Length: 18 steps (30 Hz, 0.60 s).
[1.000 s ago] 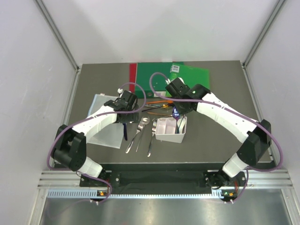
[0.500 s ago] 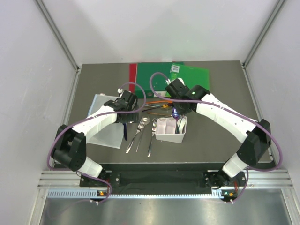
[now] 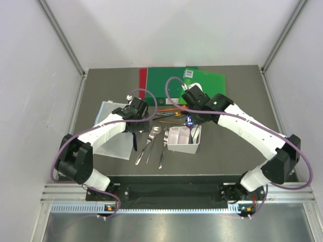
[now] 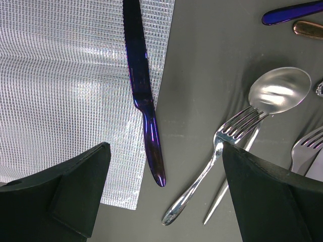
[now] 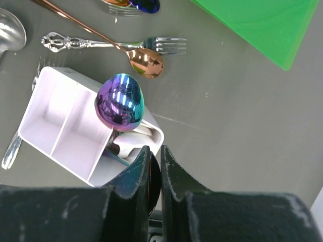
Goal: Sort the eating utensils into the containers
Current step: Place the spoon in the storage box.
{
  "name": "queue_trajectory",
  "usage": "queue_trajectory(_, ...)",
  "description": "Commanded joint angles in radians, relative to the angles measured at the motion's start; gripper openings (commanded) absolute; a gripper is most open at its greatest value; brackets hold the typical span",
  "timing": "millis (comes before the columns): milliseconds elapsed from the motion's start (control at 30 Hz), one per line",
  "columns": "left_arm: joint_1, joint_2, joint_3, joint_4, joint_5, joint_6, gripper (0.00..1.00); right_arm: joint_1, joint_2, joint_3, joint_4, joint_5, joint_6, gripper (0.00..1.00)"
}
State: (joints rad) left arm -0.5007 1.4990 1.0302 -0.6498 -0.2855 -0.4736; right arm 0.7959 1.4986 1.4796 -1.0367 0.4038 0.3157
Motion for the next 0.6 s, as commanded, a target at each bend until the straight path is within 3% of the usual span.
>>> queue_trajectory(0,-0.004,0.003,0.016,0.007,-0.009,-0.01,0.96,0.026,-0.035,-0.015,-0.014,-0.013,0.013,0.0)
queue_trajectory(167,-0.006,0.003,0.014,0.007,-0.014,-0.01,0.96,0.04,0.005,-0.019,-0.031,-0.025,0.019,0.01)
queue_trajectory(267,-0.004,0.004,0.014,0.006,-0.014,-0.01,0.96,0.043,0.02,-0.024,-0.017,-0.039,0.025,0.09)
queue_trajectory(333,-0.004,0.006,0.016,0.007,-0.014,-0.01,0.96,0.046,0.023,-0.027,-0.01,-0.054,0.026,0.24)
queue_trajectory(567,-0.006,0.009,0.018,0.006,-0.014,-0.008,0.96,0.048,0.012,-0.045,0.013,-0.045,0.033,0.31)
